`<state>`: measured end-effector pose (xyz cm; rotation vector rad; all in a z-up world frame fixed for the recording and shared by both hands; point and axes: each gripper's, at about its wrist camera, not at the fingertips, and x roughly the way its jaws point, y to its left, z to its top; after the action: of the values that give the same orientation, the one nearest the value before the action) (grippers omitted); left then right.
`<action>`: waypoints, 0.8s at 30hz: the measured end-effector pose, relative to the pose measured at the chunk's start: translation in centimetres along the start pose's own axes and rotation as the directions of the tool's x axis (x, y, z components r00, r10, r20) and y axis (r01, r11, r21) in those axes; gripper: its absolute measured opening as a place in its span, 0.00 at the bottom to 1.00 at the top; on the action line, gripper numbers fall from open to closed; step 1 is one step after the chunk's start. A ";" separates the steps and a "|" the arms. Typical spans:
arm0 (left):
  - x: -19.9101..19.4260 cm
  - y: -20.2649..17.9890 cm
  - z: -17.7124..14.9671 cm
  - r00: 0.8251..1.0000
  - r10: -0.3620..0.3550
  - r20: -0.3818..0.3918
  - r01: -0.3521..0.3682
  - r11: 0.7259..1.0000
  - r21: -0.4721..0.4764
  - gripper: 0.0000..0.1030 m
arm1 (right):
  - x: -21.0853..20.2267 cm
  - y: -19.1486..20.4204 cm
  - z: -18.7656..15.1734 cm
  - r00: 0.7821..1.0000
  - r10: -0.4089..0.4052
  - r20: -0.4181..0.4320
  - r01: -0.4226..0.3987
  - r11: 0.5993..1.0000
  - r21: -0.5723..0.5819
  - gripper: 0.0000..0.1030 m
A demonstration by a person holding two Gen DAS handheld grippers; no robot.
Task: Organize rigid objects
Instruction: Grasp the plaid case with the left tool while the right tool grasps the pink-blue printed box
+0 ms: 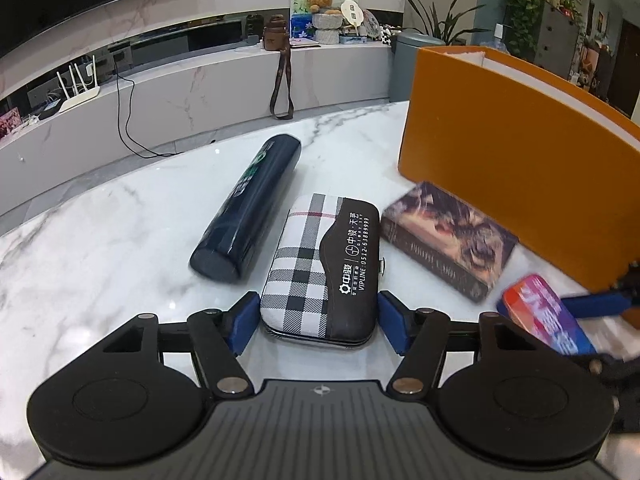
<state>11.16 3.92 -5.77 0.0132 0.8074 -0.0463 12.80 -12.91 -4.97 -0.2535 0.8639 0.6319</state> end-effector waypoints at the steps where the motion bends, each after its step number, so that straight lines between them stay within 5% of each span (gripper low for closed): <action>1: -0.4 0.1 -0.3 1.000 -0.004 -0.001 0.004 1.000 0.004 0.71 | 0.1 0.2 0.0 1.000 0.001 0.001 -0.001 1.000 -0.013 0.51; 13: -5.9 -0.7 -5.2 0.999 -0.028 -0.033 0.030 0.998 0.058 0.71 | 0.9 3.1 -0.1 0.996 0.064 0.068 -0.053 0.987 -0.153 0.46; 24: -3.9 -1.3 -4.5 0.999 -0.025 0.022 0.024 0.998 0.056 0.81 | 1.5 3.0 -0.2 0.989 0.078 0.125 -0.057 0.985 -0.163 0.47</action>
<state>5.21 2.91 -6.05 0.0554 0.7833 -0.0919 11.53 -9.99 -6.09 -0.3240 0.6992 0.7739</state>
